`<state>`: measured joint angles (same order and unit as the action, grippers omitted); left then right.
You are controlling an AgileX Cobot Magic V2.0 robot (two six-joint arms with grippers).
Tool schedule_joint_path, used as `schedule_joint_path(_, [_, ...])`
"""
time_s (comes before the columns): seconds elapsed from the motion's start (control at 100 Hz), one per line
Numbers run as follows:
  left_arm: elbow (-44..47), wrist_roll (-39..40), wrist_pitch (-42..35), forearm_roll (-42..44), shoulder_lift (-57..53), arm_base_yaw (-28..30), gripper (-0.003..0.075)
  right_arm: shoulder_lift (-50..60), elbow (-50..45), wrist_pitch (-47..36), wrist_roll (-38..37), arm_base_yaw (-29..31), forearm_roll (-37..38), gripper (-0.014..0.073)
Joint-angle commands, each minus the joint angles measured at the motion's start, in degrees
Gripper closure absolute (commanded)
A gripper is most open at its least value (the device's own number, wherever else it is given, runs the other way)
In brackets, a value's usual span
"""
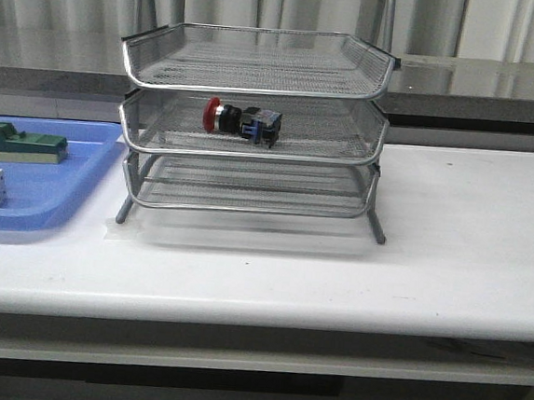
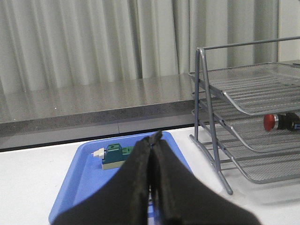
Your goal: Place button on rack with both arms
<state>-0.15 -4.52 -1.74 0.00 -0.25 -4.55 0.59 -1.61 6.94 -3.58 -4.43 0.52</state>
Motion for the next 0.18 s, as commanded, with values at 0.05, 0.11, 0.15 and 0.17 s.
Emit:
schedule_joint_path(0.05, [3.2,0.7,-4.2,-0.3,-1.8,0.0,0.0741,1.2,1.1,-4.9,0.1,0.3,0.4,0.0654])
schedule_joint_path(0.11, [3.2,0.7,-4.2,-0.3,-1.8,0.0,0.0741,1.2,1.1,-4.9,0.1,0.3,0.4,0.0654])
schedule_joint_path(0.15, [3.2,0.7,-4.2,-0.3,-1.8,0.0,0.0741,1.2,1.1,-4.9,0.1,0.3,0.4,0.0654])
schedule_joint_path(0.17, [3.2,0.7,-4.2,-0.3,-1.8,0.0,0.0741,1.2,1.1,-4.9,0.1,0.3,0.4,0.0654])
